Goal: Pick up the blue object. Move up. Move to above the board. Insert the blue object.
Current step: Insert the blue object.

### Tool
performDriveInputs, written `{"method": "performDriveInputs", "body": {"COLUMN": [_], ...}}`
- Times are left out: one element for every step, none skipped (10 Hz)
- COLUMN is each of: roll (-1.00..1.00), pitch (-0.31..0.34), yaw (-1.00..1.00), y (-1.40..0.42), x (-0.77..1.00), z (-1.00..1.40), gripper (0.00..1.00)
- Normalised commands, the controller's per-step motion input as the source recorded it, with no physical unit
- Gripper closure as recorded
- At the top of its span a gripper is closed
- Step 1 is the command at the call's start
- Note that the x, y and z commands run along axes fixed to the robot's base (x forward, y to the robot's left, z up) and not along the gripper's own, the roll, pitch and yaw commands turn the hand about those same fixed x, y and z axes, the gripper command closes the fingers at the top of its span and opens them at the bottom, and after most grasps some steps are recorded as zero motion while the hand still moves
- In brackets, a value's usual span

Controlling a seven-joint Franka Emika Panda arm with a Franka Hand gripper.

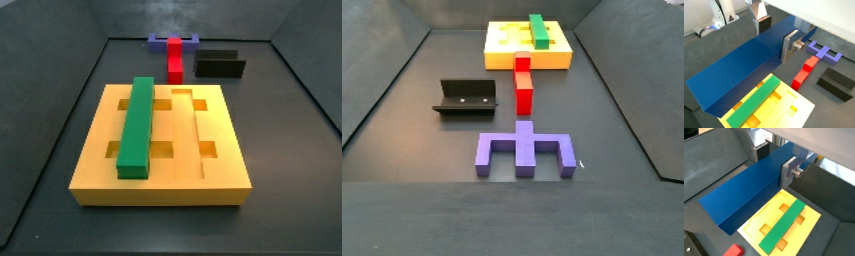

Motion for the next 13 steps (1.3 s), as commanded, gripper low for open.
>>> {"method": "performDriveInputs", "body": {"roll": [0.05,-0.02,-0.03,-0.04,-0.09,-0.08,-0.09,-0.02,0.0,0.01,0.0,0.07,0.12], "pitch": [-0.123,-0.129,-0.016,-0.011,0.0,0.0,-0.024,-0.11,-0.114,-0.117,-0.101,-0.16,-0.171], "yaw": [0.01,0.18,0.11,0.11,0.2,0.29,0.27,0.15,0.02,0.0,0.0,0.03,0.05], "y": [-0.21,-0.07,-0.12,-0.13,-0.06,0.0,-0.01,0.0,-0.01,-0.06,0.0,0.0,0.0], "x": [0.17,0.18,0.3,0.3,0.3,0.29,0.24,0.2,0.15,0.17,0.1,0.0,0.01], "z": [-0.98,-0.97,-1.0,-1.0,-0.99,-1.0,-0.97,-1.0,-1.0,-1.0,-1.0,-0.89,-0.79], "gripper": [1.0,1.0,1.0,1.0,1.0,1.0,1.0,1.0,1.0,1.0,1.0,1.0,1.0]}}
